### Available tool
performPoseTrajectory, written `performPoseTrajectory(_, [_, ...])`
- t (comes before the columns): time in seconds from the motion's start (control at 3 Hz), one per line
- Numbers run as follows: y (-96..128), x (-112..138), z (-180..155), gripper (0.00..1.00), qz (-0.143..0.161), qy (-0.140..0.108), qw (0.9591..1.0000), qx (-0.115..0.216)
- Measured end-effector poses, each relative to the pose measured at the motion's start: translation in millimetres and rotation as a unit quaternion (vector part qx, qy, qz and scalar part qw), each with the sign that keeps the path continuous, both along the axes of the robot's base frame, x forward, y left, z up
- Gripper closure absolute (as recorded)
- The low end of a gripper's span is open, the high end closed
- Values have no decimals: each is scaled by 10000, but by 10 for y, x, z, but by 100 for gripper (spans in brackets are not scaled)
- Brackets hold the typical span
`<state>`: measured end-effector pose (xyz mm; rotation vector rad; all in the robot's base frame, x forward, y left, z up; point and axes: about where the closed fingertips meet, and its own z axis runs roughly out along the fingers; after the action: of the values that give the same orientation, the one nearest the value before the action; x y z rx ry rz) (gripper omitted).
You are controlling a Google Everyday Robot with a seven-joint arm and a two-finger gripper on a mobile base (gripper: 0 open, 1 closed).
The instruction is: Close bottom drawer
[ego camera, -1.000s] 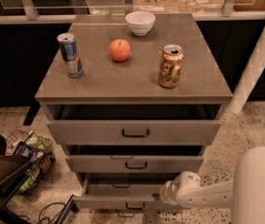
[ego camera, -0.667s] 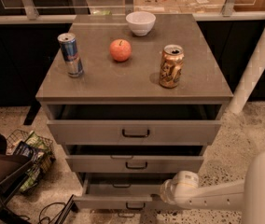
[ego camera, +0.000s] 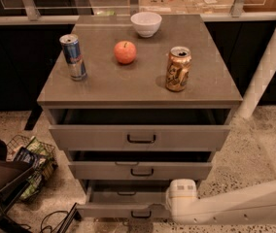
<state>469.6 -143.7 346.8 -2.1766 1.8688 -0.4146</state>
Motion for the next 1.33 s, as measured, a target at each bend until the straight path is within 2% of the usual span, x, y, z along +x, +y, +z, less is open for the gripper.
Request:
performPoseTrajectory(0.33, [-182, -316, -73, 100, -364, 634, 9967, -354])
performPoseTrajectory(0.67, [-484, -665, -445, 100, -852, 1415, 9858, -313])
performPoseTrajectory(1.0, [-746, -957, -904, 100, -1247, 1972, 9724, 83])
performPoseTrajectory(1.33, [-760, -1107, -1359, 100, -1383, 2304, 9608, 677])
